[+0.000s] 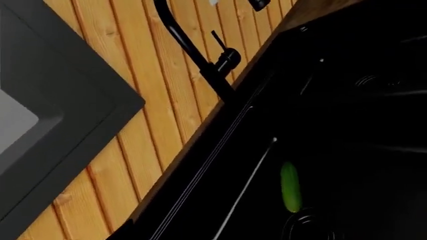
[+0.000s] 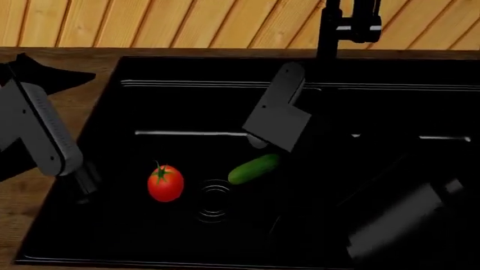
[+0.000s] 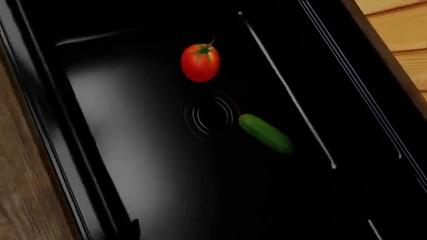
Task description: Pick the vegetables from the sink and place them on the cutting board.
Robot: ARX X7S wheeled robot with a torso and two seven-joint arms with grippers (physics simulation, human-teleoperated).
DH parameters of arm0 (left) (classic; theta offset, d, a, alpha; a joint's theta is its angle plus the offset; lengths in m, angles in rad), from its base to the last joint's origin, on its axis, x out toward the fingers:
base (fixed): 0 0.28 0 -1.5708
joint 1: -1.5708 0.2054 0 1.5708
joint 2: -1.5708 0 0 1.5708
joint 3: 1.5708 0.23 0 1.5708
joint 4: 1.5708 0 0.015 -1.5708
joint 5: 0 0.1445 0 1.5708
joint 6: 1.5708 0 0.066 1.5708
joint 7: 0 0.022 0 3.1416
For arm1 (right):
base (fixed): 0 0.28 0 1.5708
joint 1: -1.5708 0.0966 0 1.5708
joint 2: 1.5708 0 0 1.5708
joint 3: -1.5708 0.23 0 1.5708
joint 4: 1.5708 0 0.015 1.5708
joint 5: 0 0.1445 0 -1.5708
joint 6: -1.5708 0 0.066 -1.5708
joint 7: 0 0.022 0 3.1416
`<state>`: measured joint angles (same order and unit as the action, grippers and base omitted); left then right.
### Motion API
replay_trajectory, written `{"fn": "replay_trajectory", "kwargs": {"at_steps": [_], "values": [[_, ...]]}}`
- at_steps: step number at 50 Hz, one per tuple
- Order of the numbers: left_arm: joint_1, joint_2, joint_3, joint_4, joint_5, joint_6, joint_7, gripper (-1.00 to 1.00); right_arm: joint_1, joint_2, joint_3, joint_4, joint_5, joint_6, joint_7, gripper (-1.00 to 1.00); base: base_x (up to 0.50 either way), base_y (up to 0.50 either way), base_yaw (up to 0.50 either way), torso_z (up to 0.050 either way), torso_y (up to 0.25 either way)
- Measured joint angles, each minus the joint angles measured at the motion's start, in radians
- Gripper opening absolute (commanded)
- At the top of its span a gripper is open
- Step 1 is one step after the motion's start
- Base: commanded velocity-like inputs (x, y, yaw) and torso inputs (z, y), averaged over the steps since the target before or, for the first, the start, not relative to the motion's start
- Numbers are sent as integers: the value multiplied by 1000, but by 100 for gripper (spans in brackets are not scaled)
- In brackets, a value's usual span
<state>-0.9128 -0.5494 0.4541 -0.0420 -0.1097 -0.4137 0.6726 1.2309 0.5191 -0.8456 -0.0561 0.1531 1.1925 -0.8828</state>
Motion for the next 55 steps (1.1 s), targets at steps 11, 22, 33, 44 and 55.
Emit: {"fn": "replay_trajectory", "kwargs": {"at_steps": [11,22,33,44,55], "values": [[16,-25,-5,70,-51,-51,58,100,-8,13,-30,-67,21,38,-45,100,500,0,0,0,1],[23,-40,10,81,-60,-36,94,100,-19,19,-25,-94,34,69,-51,100,180,0,0,0,-136],[33,-57,25,90,-51,-20,107,100,-18,23,-22,-117,47,108,-54,100,-1,0,0,0,-250],[22,-52,25,83,-51,-28,101,100,-13,27,-22,-122,54,92,-60,100,436,-135,0,0,-23],[28,-57,19,96,-65,-33,103,100,-9,13,-21,-98,51,63,-54,100,203,-11,0,0,0]]}}
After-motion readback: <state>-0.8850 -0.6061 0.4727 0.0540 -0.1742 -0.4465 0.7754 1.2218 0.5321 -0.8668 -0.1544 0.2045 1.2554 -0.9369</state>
